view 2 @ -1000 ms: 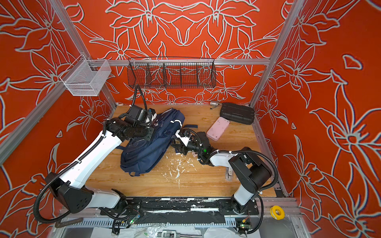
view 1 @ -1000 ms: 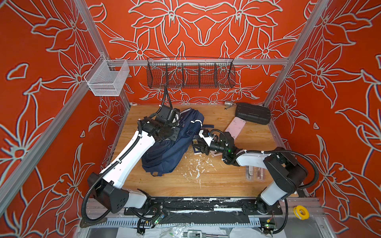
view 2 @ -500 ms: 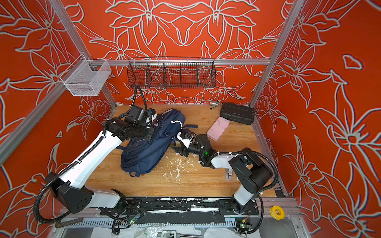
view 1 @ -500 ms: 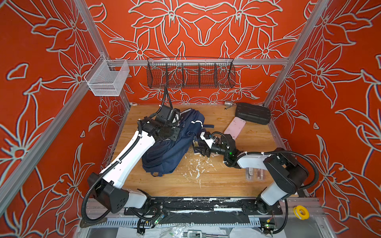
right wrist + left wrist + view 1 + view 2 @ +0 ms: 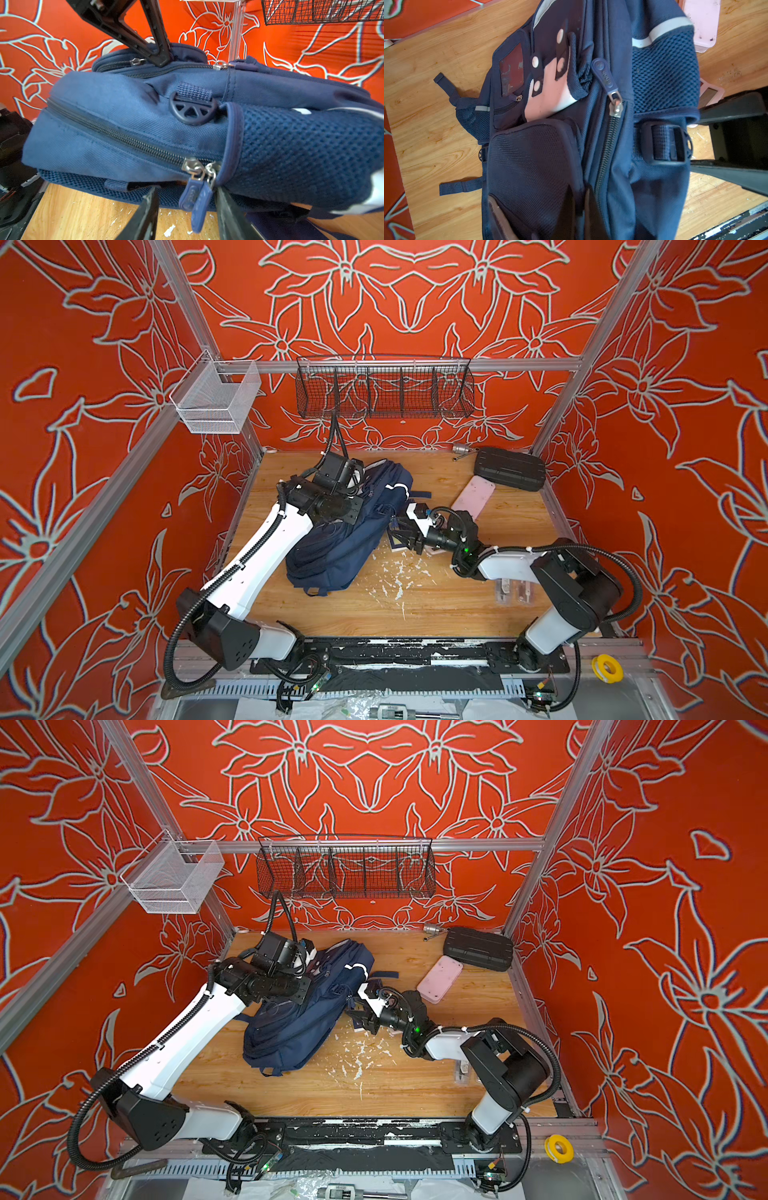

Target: Pack the student bag

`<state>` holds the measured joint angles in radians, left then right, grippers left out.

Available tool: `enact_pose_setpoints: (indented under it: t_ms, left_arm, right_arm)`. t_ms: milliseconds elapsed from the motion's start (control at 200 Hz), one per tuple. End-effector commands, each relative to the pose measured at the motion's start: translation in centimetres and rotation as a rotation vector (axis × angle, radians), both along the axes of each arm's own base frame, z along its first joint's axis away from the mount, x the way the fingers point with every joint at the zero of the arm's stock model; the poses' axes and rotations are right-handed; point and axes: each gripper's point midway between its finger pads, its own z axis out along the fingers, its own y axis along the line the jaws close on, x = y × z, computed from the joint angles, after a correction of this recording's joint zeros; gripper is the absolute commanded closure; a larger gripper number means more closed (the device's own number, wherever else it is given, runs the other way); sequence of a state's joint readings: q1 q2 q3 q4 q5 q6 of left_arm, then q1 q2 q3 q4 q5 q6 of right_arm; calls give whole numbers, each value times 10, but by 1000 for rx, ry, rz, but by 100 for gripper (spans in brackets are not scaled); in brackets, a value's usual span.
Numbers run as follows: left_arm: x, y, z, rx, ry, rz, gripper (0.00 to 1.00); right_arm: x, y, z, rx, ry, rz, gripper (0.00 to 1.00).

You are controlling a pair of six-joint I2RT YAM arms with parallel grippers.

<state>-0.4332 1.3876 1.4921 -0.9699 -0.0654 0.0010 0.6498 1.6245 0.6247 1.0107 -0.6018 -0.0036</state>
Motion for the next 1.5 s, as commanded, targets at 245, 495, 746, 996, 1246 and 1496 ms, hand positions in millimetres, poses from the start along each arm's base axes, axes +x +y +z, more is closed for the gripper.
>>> enact_pose_setpoints:
  t_ms: [245, 495, 746, 996, 1246, 1496]
  left_arm:
    - [13, -18, 46, -87, -153, -54, 100]
    - [12, -19, 45, -91, -148, -59, 100]
    - [12, -19, 47, -88, -152, -56, 100]
    - [12, -18, 49, -85, -157, -57, 100]
    - [11, -20, 45, -89, -146, -61, 100]
    - [9, -23, 46, -100, -140, -71, 100]
  right_arm:
    - [-13, -15, -23, -88, 80, -34, 48]
    - [-24, 3, 0, 20, 89, 99, 51]
    - [-23, 9, 2, 99, 140, 122, 60]
    - [-32, -14, -20, -62, 65, -13, 56]
    - [-61, -13, -12, -141, -33, 89, 58]
    - [-35, -9, -4, -125, -55, -18, 57]
